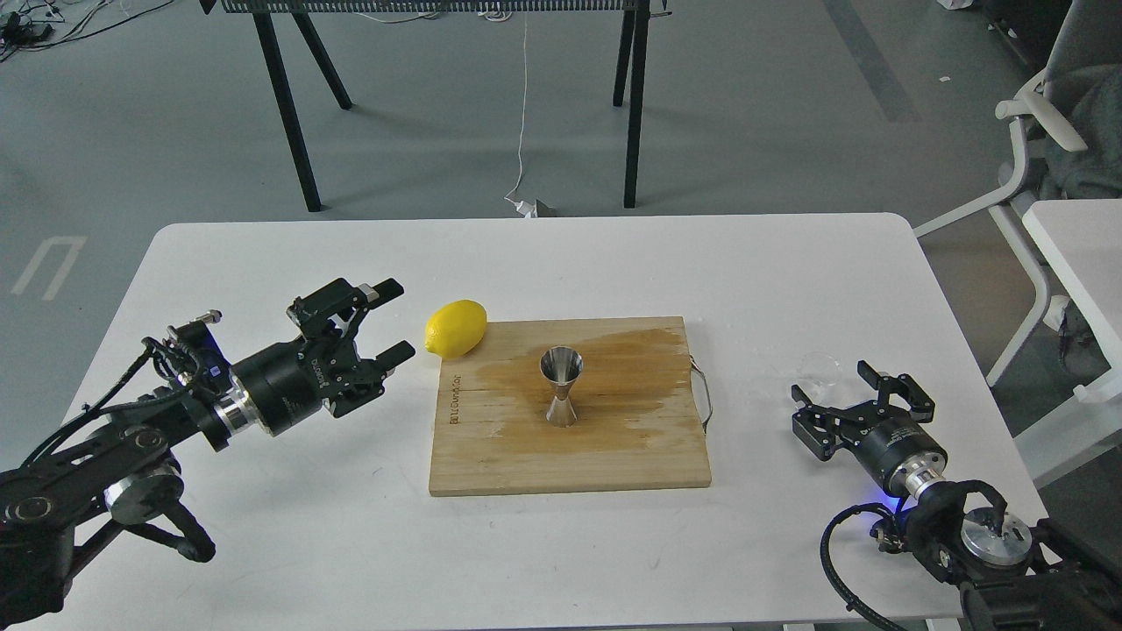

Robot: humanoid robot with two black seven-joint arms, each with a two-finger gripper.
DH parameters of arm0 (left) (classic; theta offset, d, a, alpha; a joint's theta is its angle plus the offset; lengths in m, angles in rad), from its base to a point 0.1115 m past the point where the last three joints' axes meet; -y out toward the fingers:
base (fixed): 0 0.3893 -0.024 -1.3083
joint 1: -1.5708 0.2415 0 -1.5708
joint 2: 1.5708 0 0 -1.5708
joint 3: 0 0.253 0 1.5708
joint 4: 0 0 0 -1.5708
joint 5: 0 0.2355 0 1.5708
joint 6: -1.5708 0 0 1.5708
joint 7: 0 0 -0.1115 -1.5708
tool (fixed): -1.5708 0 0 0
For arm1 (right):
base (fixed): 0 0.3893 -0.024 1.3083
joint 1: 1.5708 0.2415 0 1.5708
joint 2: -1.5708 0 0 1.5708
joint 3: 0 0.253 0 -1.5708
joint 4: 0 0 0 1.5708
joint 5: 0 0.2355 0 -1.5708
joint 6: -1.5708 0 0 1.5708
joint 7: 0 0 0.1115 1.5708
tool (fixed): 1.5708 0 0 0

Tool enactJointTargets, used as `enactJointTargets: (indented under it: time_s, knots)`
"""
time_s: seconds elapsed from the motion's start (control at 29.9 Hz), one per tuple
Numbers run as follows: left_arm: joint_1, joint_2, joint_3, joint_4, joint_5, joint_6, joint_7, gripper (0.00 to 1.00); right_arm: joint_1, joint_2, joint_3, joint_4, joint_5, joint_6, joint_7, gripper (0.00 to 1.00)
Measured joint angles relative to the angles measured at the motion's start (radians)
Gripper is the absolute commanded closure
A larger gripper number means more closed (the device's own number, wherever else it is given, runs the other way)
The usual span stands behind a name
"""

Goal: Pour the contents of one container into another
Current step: 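Move the right gripper to the clear glass cup and grasp it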

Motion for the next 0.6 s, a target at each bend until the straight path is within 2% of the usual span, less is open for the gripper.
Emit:
enactJointTargets:
  time_s: [0.6]
  knots:
    - [0.007, 0.0, -0.002, 0.0, 0.0, 0.0, 0.0, 0.03, 0.018, 0.017, 0.0, -0.007, -0.021, -0.032, 0.002, 0.17]
